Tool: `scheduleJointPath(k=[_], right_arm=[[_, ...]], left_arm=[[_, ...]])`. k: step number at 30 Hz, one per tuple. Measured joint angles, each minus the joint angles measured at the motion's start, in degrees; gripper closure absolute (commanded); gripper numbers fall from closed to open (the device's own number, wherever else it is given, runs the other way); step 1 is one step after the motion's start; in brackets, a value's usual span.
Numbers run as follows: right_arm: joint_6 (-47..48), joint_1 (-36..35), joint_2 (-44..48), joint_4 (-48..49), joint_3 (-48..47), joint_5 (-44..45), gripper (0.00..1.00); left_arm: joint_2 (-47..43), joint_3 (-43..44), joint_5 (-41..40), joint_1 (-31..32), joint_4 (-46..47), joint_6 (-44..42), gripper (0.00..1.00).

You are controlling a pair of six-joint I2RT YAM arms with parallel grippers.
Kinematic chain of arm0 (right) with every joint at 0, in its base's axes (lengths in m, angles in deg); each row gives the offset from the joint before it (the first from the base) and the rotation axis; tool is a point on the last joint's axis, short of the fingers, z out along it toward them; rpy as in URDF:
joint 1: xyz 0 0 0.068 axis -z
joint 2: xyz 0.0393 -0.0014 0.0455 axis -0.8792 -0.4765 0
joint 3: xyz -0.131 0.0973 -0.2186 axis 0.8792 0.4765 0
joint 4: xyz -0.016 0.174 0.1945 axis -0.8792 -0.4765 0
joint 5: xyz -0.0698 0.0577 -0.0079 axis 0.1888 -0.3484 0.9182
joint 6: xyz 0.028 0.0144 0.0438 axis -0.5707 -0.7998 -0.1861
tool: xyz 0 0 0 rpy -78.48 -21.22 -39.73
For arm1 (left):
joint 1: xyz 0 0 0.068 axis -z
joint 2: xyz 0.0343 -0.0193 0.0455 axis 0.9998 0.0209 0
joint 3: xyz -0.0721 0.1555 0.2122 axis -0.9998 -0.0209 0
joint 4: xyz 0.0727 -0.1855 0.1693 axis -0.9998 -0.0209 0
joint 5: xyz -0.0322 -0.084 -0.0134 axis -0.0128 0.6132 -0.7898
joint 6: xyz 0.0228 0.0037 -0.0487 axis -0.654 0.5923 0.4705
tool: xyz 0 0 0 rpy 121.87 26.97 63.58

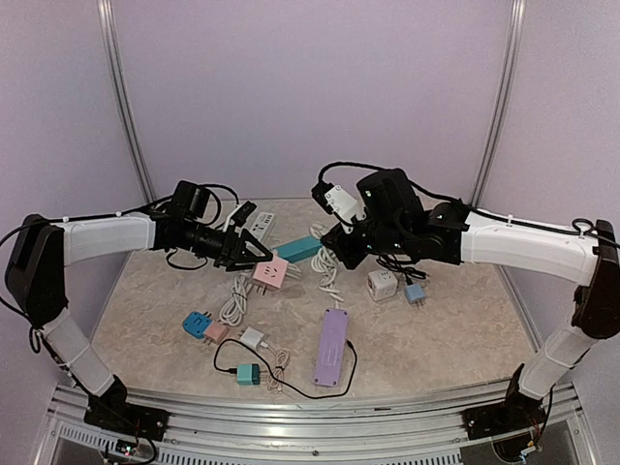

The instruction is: Pull the plug off the socket

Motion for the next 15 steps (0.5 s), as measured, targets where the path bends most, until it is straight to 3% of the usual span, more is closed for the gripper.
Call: scheduleJointPath(k=[15], right_arm=[[-10.01, 10.88, -10.73, 4.24, 0.83, -5.84, 1.00]], left_arm=[[-2.86, -0.31, 2.54, -0.20, 0.09, -0.46, 0.64]])
